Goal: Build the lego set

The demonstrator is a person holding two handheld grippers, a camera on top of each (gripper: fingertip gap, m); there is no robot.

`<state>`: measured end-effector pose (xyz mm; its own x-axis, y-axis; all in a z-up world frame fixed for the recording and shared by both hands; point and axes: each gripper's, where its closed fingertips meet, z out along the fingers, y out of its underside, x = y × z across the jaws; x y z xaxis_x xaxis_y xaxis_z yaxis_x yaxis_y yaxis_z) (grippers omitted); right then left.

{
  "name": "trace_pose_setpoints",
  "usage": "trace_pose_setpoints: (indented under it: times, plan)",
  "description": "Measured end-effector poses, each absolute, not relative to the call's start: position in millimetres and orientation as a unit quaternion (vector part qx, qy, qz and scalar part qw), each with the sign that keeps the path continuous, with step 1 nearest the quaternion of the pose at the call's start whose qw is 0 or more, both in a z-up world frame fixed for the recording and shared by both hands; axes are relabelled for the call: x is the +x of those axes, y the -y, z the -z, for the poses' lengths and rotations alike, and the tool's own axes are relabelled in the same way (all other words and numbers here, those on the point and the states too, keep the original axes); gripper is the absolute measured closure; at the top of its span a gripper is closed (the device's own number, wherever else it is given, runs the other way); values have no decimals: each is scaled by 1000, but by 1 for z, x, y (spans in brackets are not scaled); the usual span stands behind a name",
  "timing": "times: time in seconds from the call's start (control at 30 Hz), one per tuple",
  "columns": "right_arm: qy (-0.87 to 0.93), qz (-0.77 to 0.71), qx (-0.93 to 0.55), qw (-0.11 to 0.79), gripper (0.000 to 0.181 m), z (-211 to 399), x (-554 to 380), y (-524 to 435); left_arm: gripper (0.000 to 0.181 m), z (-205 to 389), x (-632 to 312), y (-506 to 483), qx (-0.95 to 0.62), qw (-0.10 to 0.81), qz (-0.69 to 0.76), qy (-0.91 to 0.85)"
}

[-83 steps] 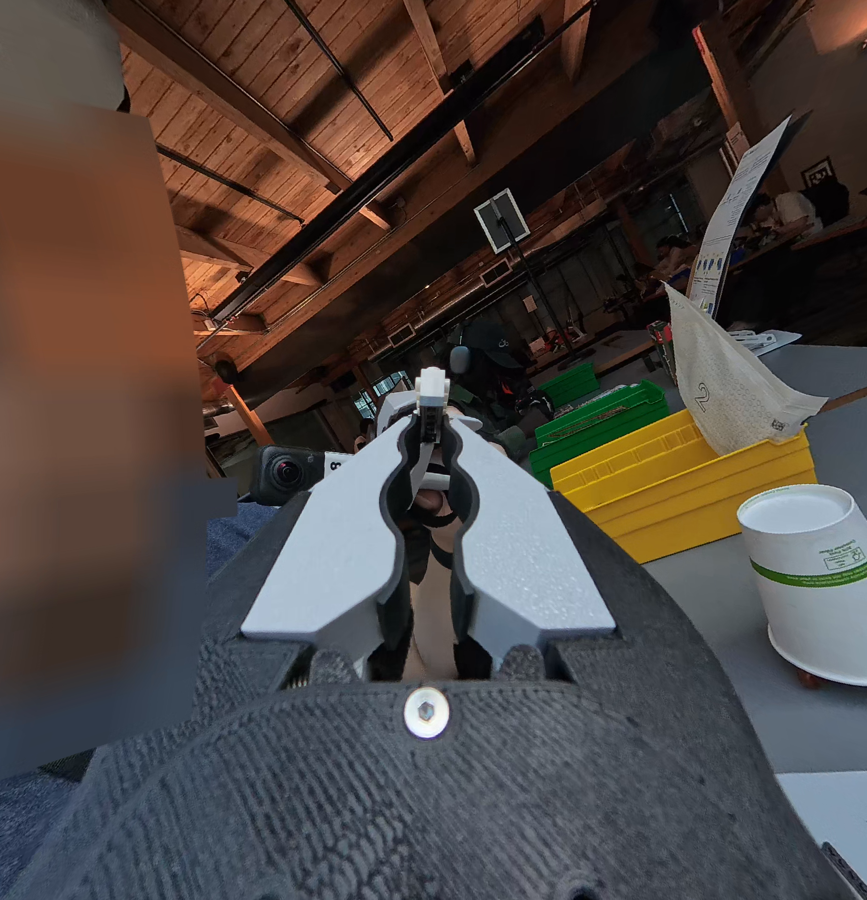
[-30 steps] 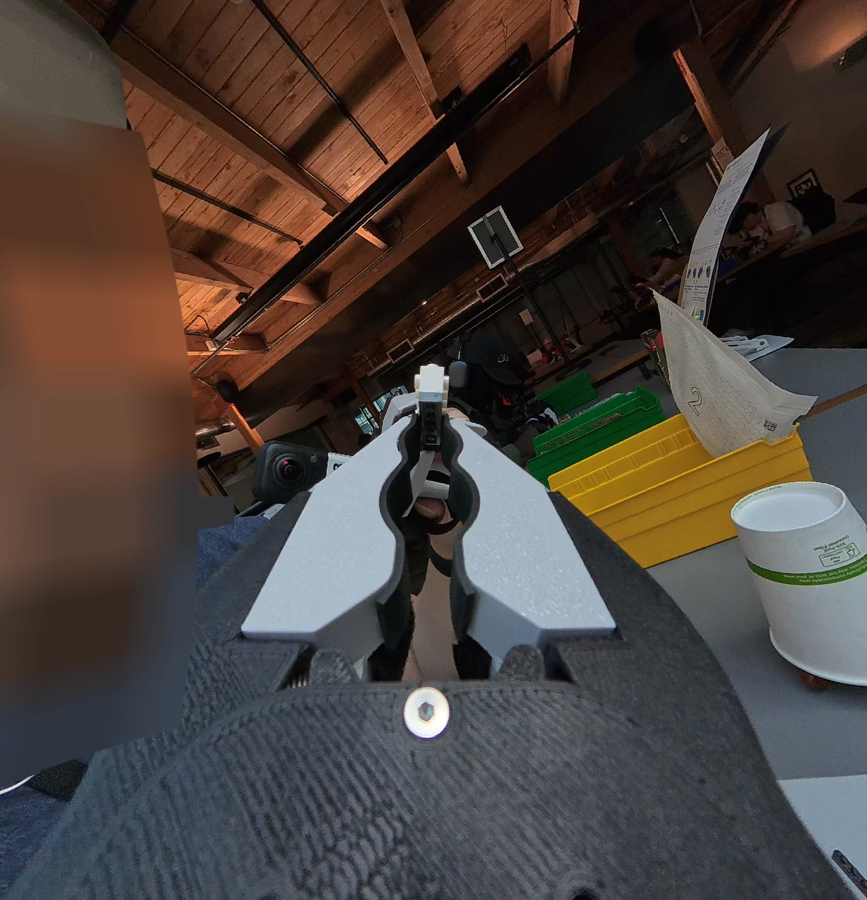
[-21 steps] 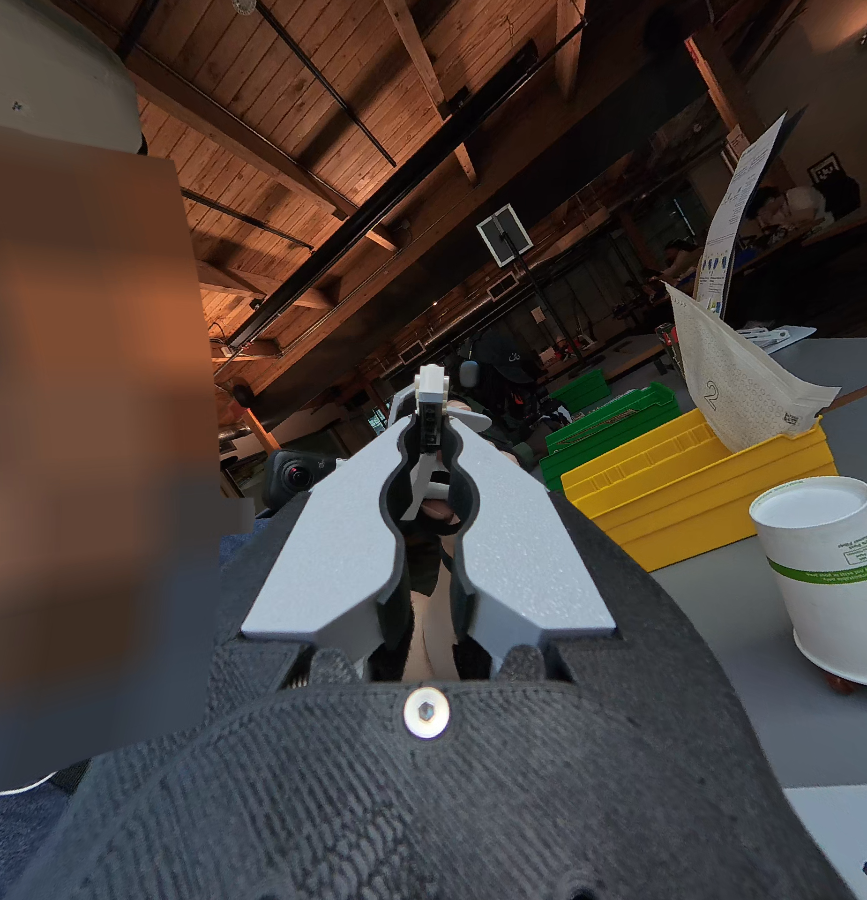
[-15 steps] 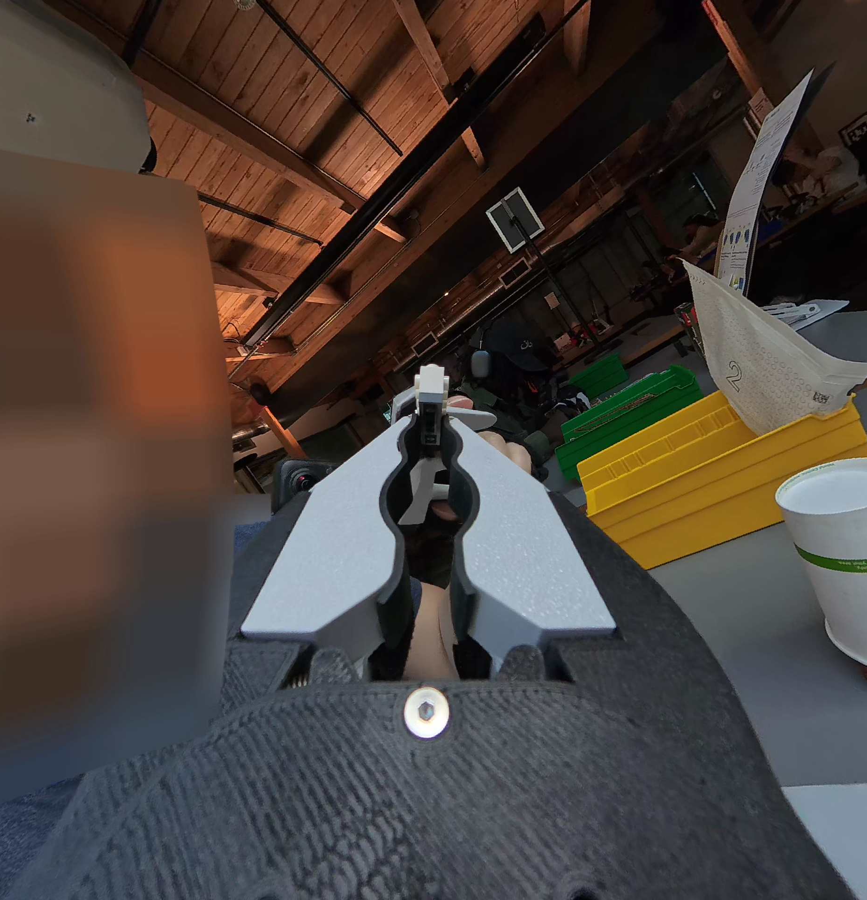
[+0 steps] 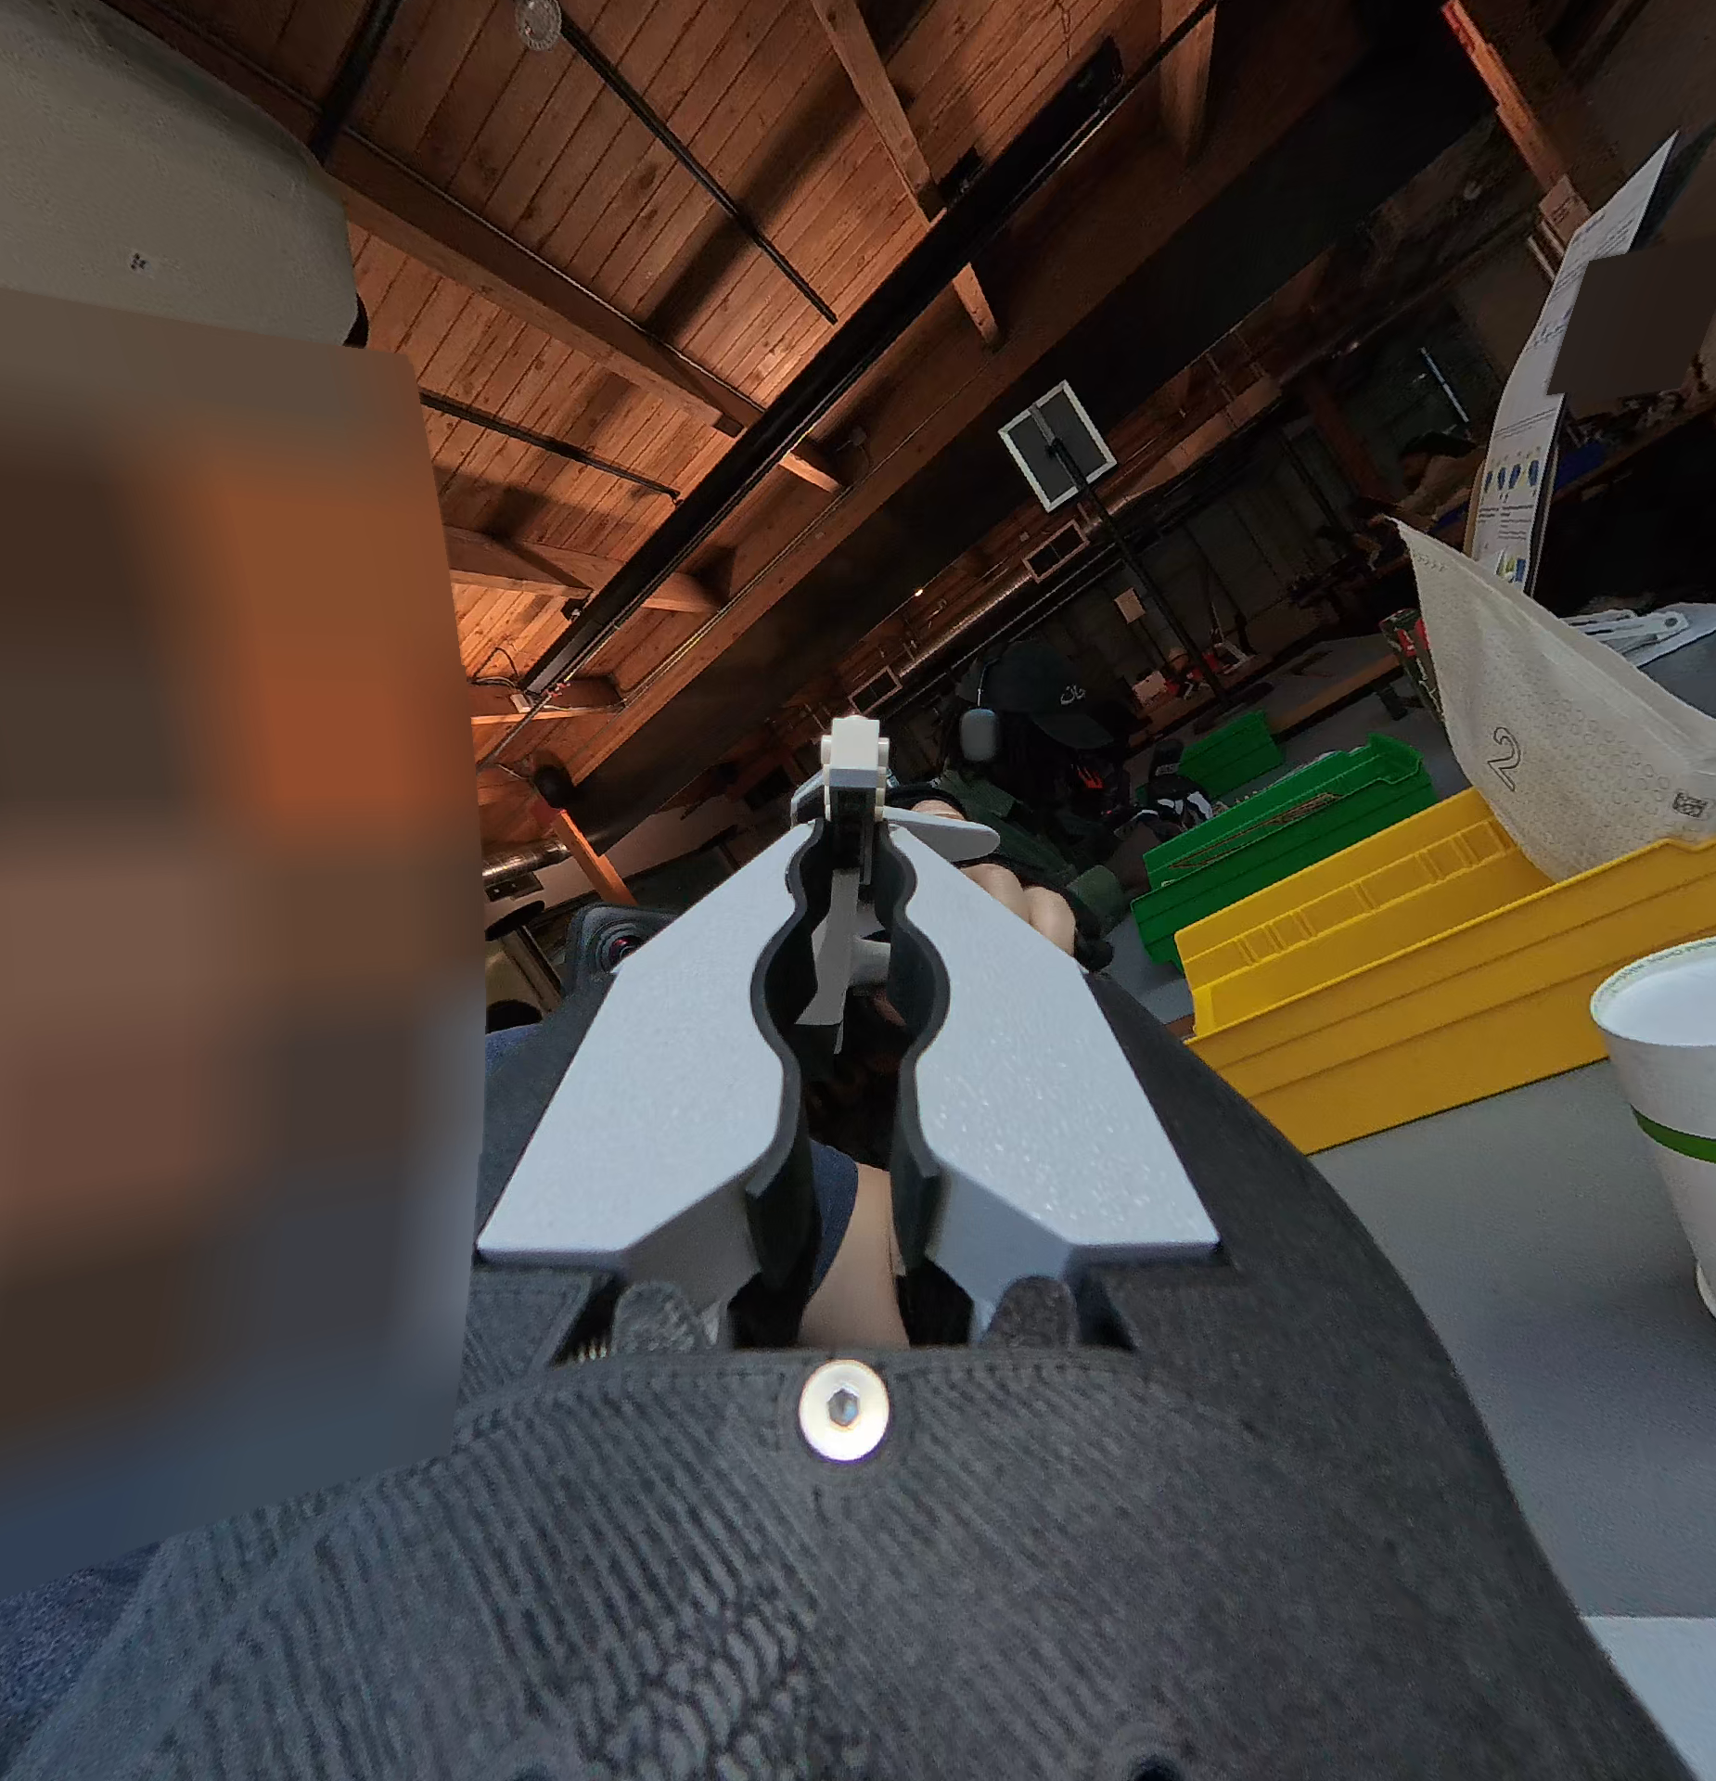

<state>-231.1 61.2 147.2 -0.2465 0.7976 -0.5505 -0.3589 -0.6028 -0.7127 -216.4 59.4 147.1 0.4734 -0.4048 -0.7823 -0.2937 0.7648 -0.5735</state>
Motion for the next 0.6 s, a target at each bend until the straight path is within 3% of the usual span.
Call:
trace_pose_setpoints:
  times: [0.33, 0.6]
  plan:
    - [209, -744, -458, 438, 175, -152, -227, -69, 162, -150, -213, -68, -397, 781, 72, -476]
    - [202, -745, -473, 426, 175, -148, -228, -72, 161, -147, -212, -71, -384, 788, 31, -479]
